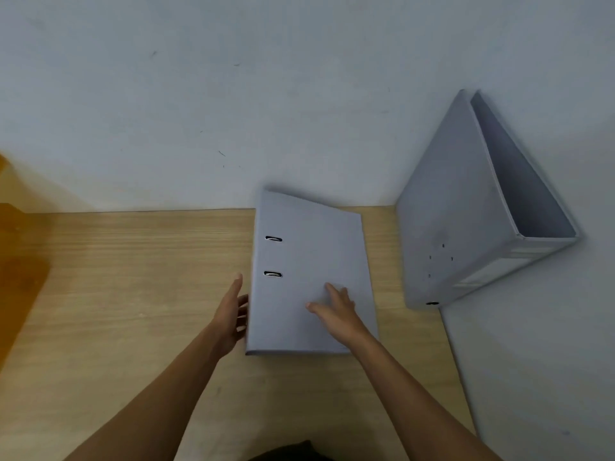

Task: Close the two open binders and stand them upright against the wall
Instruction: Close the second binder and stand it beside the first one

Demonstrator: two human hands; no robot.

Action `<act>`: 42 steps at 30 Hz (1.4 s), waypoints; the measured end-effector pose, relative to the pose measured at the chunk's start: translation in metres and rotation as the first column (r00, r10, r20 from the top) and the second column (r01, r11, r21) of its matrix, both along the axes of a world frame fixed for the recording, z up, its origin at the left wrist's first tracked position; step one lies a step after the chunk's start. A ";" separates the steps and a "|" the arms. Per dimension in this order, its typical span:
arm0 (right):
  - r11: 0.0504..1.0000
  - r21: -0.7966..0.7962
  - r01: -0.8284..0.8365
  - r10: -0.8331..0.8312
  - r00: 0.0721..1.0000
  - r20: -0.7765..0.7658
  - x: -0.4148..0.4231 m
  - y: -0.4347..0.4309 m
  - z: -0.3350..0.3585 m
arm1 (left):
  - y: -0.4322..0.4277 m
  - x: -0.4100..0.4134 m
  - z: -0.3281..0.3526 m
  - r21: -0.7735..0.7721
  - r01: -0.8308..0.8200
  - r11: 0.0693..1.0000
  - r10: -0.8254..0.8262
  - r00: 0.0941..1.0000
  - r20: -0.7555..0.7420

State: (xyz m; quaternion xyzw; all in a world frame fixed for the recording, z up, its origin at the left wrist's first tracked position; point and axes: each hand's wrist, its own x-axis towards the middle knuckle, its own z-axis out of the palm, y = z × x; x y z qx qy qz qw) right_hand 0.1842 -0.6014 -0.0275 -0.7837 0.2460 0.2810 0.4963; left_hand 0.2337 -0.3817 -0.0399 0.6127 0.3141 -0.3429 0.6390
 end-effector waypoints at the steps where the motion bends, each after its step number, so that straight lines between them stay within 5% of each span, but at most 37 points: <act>1: 1.000 0.011 0.016 -0.016 1.000 0.012 -0.001 0.000 0.005 | -0.003 0.001 0.002 -0.055 0.025 0.998 -0.024 0.999 0.024; 7: 0.988 0.147 0.034 -0.048 0.995 0.092 -0.002 0.006 0.041 | -0.032 0.002 0.033 -0.400 0.130 0.907 -0.093 0.989 0.111; 13: 0.986 0.118 0.120 -0.145 0.960 0.241 -0.008 0.016 0.072 | -0.065 -0.015 0.065 -0.428 0.284 0.858 -0.205 0.953 0.222; 17: 0.933 0.297 0.202 -0.303 0.887 0.349 -0.029 0.004 0.088 | -0.081 -0.030 0.085 -0.328 0.394 0.858 -0.274 0.893 0.356; 22: 0.917 0.320 0.238 -0.374 0.790 0.486 -0.054 -0.017 0.107 | -0.095 -0.051 0.104 -0.237 0.475 0.847 -0.295 0.793 0.532; 28: 0.928 0.319 0.193 -0.355 0.720 0.597 -0.085 -0.055 0.116 | -0.115 -0.067 0.103 0.065 0.554 0.830 -0.404 0.518 0.754; 32: 0.945 0.238 0.223 -0.323 0.746 0.582 -0.100 -0.074 0.105 | -0.133 -0.075 0.092 0.285 0.610 0.739 -0.564 0.331 0.757; 42: 0.963 0.044 0.267 -0.240 0.771 0.590 -0.125 -0.100 0.079 | -0.168 -0.074 0.087 0.420 0.696 0.582 -0.728 0.217 0.650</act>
